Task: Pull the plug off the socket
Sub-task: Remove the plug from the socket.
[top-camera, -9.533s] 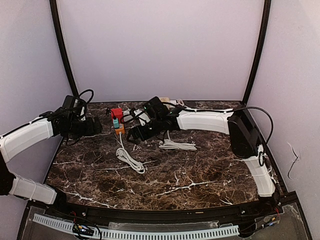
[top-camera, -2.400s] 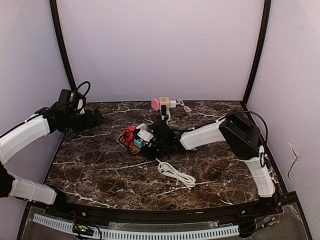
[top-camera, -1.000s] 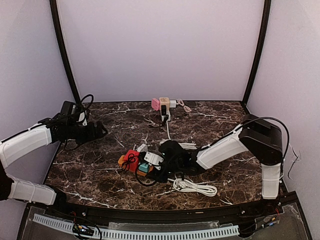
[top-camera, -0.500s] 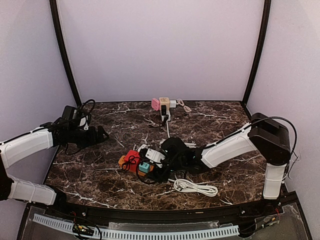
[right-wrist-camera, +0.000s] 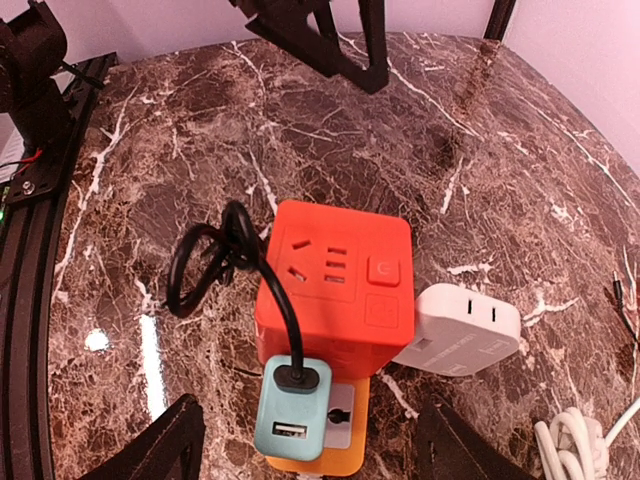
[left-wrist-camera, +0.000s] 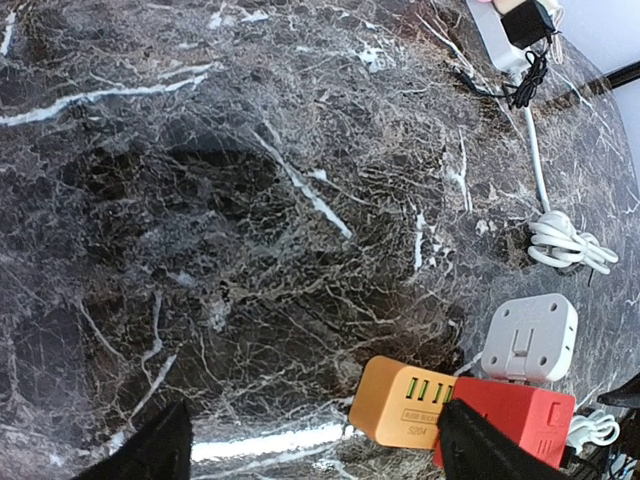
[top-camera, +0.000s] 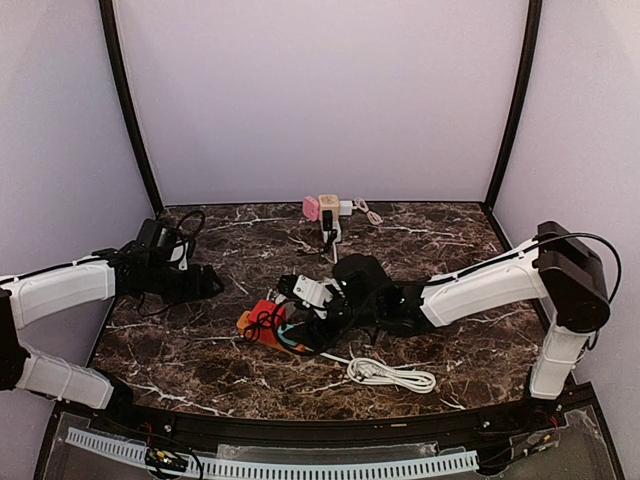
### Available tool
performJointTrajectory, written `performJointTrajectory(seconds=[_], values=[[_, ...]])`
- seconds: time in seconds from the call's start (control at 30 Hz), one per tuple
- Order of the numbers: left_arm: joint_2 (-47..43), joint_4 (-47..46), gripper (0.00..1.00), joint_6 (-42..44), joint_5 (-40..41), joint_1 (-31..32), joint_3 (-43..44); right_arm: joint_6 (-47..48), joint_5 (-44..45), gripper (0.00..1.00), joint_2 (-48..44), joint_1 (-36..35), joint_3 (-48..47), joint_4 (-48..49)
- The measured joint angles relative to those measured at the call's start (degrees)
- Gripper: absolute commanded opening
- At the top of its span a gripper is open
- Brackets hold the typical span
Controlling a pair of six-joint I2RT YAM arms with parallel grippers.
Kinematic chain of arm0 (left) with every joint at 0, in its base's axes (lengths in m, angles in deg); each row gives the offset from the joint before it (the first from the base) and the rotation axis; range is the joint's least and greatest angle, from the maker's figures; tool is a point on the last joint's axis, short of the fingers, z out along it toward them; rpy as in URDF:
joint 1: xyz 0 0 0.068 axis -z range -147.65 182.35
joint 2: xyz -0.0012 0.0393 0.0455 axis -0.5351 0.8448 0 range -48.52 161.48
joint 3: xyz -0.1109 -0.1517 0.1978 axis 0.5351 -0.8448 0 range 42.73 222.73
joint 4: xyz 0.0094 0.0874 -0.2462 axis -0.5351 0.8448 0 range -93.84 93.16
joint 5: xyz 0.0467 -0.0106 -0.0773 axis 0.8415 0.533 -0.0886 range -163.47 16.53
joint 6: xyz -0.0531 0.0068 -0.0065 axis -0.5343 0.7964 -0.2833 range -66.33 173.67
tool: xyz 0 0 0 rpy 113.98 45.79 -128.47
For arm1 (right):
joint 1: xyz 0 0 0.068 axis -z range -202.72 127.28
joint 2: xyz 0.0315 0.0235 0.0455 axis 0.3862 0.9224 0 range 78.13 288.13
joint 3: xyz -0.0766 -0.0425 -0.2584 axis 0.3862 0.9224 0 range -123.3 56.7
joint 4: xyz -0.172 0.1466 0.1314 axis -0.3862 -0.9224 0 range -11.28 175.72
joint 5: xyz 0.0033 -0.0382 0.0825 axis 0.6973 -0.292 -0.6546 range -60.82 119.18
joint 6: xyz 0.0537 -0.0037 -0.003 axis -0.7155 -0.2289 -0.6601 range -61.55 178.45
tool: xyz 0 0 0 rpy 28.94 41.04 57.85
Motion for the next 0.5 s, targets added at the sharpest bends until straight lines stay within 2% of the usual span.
performJointTrajectory(seconds=[0.1, 0.17, 0.5], values=[[1.14, -0.04, 0.62, 0.15, 0.11, 1.33, -0.02, 0.04, -0.39, 0.71, -0.81, 0.00, 0.00, 0.00], [1.75, -0.09, 0.56, 0.24, 0.20, 2.32, -0.04, 0.13, -0.68, 0.70, -0.85, 0.00, 0.00, -0.02], [7.58, -0.33, 0.38, 0.87, -0.42, 8.52, -0.07, 0.20, -2.47, 0.63, -0.79, 0.00, 0.00, -0.55]])
